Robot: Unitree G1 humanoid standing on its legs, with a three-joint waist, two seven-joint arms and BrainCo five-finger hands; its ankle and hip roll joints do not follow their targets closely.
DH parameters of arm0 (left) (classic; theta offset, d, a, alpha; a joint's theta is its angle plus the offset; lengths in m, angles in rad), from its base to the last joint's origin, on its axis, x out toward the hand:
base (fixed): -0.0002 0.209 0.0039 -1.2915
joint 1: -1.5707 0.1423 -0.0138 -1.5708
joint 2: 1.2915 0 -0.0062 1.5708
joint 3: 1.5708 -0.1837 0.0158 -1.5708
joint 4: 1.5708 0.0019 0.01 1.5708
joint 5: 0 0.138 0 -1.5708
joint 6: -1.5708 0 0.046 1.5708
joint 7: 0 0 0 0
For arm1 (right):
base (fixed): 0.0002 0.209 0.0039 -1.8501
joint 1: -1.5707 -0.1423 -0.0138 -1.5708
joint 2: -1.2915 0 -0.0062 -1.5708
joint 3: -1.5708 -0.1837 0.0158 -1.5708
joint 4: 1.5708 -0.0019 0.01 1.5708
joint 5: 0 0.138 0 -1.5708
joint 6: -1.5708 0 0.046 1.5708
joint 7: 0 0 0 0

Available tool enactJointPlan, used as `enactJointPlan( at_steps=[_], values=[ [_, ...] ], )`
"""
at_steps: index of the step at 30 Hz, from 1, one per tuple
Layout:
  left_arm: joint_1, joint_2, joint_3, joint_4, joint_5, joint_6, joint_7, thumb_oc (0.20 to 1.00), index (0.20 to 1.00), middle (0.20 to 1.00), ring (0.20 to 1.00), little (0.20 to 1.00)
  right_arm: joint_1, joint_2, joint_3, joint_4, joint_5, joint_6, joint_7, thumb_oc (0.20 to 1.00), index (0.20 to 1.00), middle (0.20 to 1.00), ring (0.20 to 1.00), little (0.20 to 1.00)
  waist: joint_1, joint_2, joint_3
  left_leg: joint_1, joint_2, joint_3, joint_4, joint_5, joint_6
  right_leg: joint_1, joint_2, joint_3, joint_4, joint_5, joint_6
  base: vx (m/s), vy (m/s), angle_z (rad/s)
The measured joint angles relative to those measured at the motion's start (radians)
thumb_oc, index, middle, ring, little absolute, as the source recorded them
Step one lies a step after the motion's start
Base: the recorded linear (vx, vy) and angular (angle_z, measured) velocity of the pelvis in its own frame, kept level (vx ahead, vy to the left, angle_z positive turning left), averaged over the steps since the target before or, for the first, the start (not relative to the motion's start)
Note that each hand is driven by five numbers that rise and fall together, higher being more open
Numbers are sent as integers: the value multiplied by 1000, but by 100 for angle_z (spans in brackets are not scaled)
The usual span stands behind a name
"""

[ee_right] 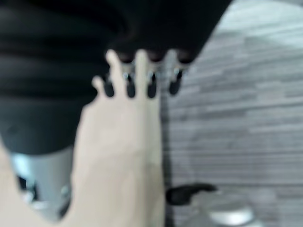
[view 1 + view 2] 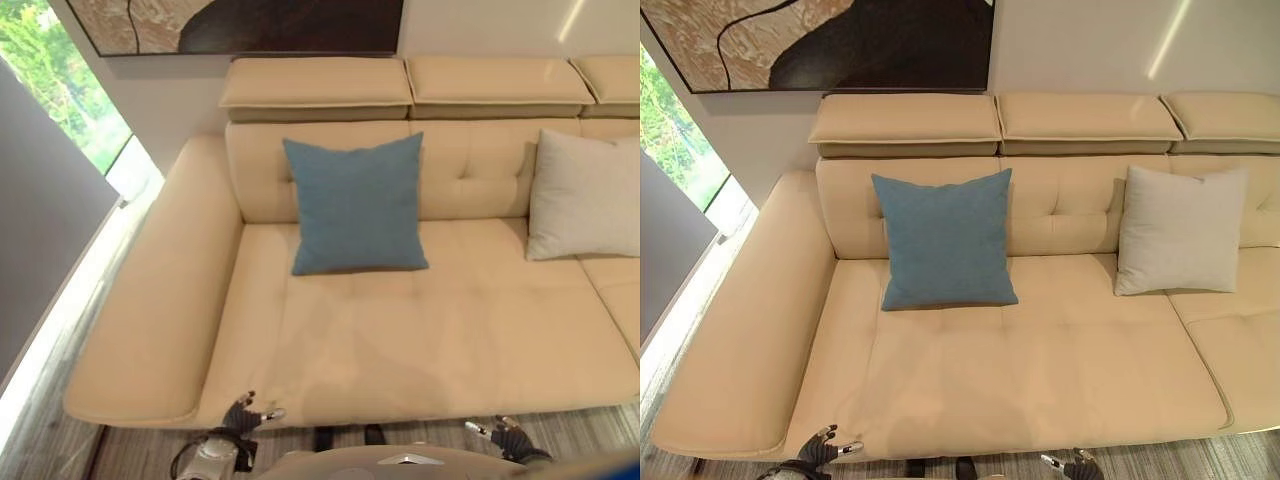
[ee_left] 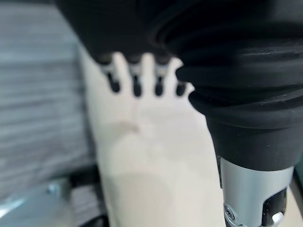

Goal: Pick up all the scattered cushions and arrange them neatly on the sofa.

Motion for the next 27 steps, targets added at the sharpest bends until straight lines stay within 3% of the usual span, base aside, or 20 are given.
enactJointPlan(
  at_steps=[2,4,6,8,10,12,13,15,16,17,18,19,20,21,23,24,25,27],
  values=[
    [-51,1,1,10,1,2,1,1000,1000,1000,1000,1000,-28,-4,-2,24,0,10,-3,1000,1000,1000,1000,1000,0,-11,41,-19,1,-11,39,-16,-22,-13,1,4,-5,1,-31,-164,66,-13],
    [-42,-3,1,25,0,6,0,1000,1000,1000,1000,1000,-56,5,0,35,-1,12,-4,1000,1000,1000,1000,1000,17,-52,51,-16,-50,-124,180,-91,-21,-17,-29,95,0,21,-49,-105,126,-95],
    [-44,-28,1,42,1,18,0,1000,1000,1000,1000,1000,-65,-11,-1,34,-12,16,-5,1000,1000,1000,1000,1000,17,-45,52,14,-62,-234,287,-175,-29,-14,-33,136,2,44,-28,-59,113,-86],
    [-54,-45,2,42,1,19,1,1000,1000,1000,1000,1000,-56,-24,-3,37,-26,35,-6,1000,1000,1000,1000,1000,-9,-16,52,47,-47,-287,230,-189,-30,-17,-32,146,3,47,-19,-130,178,-26],
    [-82,-53,-1,48,32,18,0,1000,1000,1000,1000,1000,-58,-34,-4,51,-37,48,-6,1000,1000,1000,1000,1000,-26,0,58,96,-17,-256,113,-179,-19,-40,-26,171,4,56,-3,-159,194,-42],
    [-110,-39,-4,63,56,24,1,1000,1000,1000,1000,1000,-65,-27,-3,54,-38,53,-6,1000,1000,1000,1000,1000,-28,-13,60,108,-28,-221,62,-153,22,-68,-37,202,9,69,26,-318,324,-56],
    [-132,-37,-28,61,74,24,1,1000,1000,1000,1000,1000,-64,-22,-5,53,-40,54,-8,1000,1000,1000,1000,1000,-29,-27,68,107,-51,-197,58,-140,42,-92,-43,226,17,86,53,-362,322,-83],
    [-130,-18,-52,58,101,24,0,1000,1000,1000,1000,1000,-108,-15,-17,53,-59,55,-11,1000,1000,1000,1000,1000,6,-42,86,95,-63,-107,51,-128,85,-148,-43,256,14,151,153,-300,163,-164],
    [-124,-19,-39,77,116,29,0,1000,1000,1000,1000,1000,-140,-12,-14,48,-78,55,-14,1000,1000,1000,1000,1000,-11,-63,106,77,-97,-39,51,-126,122,-164,-75,212,6,129,174,-421,157,-156],
    [-136,-21,-39,75,116,27,1,1000,1000,1000,1000,1000,-130,-8,2,49,-79,61,-19,1000,1000,1000,1000,1000,-13,-73,115,22,-122,-27,127,-124,155,-201,-110,136,38,97,138,-494,182,-81],
    [-136,-21,-39,75,116,27,1,1000,1000,1000,1000,1000,-130,-8,2,49,-79,62,-19,1000,1000,1000,1000,1000,-13,-71,117,20,-119,-24,129,-124,154,-204,-109,130,42,93,140,-168,72,-81],
    [-139,-21,-38,66,117,29,1,1000,1000,1000,1000,1000,-144,-7,3,60,-100,75,-16,1000,1000,1000,1000,1000,22,-15,158,16,-70,42,118,-97,172,-322,-96,-7,340,-9,138,-212,50,-88],
    [-129,-16,-38,70,117,32,1,1000,1000,1000,1000,1000,-131,-5,3,59,-109,76,-15,1000,1000,1000,1000,1000,27,2,158,27,-60,35,111,-101,156,-318,-86,-30,448,-57,143,-156,28,-99],
    [-114,-7,-33,75,117,36,1,1000,1000,1000,1000,1000,-118,-1,5,61,-116,74,-15,1000,1000,1000,1000,1000,33,-1,150,33,-54,55,99,-80,174,-278,-95,-26,486,-86,149,-186,15,-34],
    [-91,13,-22,77,118,44,1,1000,1000,1000,1000,1000,-107,-2,-3,66,-117,73,-12,1000,1000,1000,1000,1000,64,-3,144,50,-50,86,68,-58,168,-246,-117,-81,658,-147,126,-159,-77,-51],
    [-65,22,-22,80,118,50,1,1000,1000,1000,1000,1000,-103,5,2,84,-118,76,-11,1000,1000,1000,1000,1000,104,0,118,44,-37,130,51,-40,165,-143,-156,-137,626,-188,127,-218,-194,-109],
    [-32,25,-23,79,122,55,1,1000,1000,1000,1000,1000,-99,16,2,60,-118,73,-9,1000,1000,1000,1000,1000,130,-6,91,33,-26,155,45,-39,134,-22,-184,-192,431,-202,134,-167,-218,-108],
    [-27,32,-21,80,138,64,1,1000,1000,1000,1000,1000,-96,35,2,48,-118,65,-7,1000,1000,1000,1000,1000,122,-42,70,32,-28,168,17,-13,97,73,-158,-162,184,-201,131,-134,-219,-37]
  ],
)
